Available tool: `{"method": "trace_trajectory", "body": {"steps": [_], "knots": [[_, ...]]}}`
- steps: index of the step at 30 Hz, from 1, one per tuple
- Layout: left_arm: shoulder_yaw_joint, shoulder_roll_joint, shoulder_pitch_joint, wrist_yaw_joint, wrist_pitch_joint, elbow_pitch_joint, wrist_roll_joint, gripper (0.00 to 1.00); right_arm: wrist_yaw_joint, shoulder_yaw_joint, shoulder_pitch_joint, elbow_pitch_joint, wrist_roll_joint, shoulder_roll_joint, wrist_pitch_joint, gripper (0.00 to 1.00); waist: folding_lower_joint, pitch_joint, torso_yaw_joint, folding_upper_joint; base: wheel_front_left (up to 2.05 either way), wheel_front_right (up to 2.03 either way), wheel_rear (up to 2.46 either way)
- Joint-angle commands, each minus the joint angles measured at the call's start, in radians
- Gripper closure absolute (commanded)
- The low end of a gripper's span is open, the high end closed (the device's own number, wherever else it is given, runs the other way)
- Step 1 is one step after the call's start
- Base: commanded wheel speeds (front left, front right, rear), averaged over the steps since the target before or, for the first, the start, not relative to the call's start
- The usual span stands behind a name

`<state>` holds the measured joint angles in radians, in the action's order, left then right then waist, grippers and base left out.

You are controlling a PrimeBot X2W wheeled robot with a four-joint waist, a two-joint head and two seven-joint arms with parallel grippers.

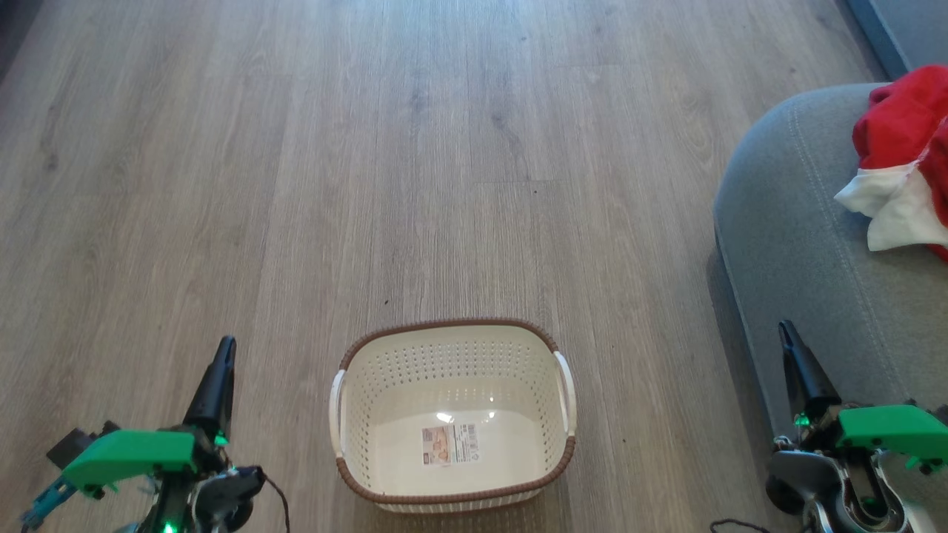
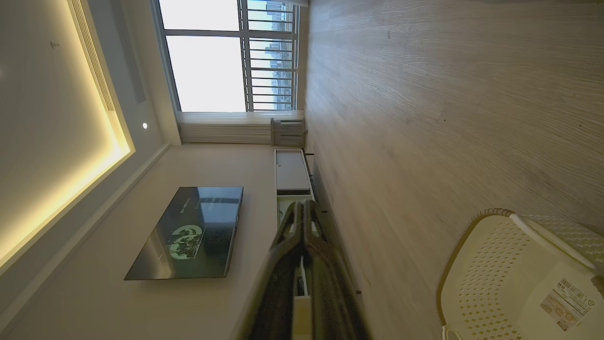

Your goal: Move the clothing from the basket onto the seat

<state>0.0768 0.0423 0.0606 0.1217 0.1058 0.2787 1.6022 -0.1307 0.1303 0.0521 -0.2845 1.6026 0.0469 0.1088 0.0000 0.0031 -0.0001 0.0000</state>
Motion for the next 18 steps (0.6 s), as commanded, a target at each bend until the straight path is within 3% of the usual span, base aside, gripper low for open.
{"method": "trace_trajectory", "body": {"steps": [1,18], "knots": [[0.037,0.008,0.048,0.009,0.008,-0.033,0.006,1.0,0.0,-0.016,0.056,0.04,0.006,0.003,0.005,1.0,0.0,0.0,0.0,0.0,0.0,0.0,0.0],[0.037,0.008,0.047,0.009,0.008,-0.033,0.006,1.0,0.0,-0.016,0.056,0.04,0.006,0.003,0.005,1.0,0.0,0.0,0.0,0.0,0.0,0.0,0.0]]}}
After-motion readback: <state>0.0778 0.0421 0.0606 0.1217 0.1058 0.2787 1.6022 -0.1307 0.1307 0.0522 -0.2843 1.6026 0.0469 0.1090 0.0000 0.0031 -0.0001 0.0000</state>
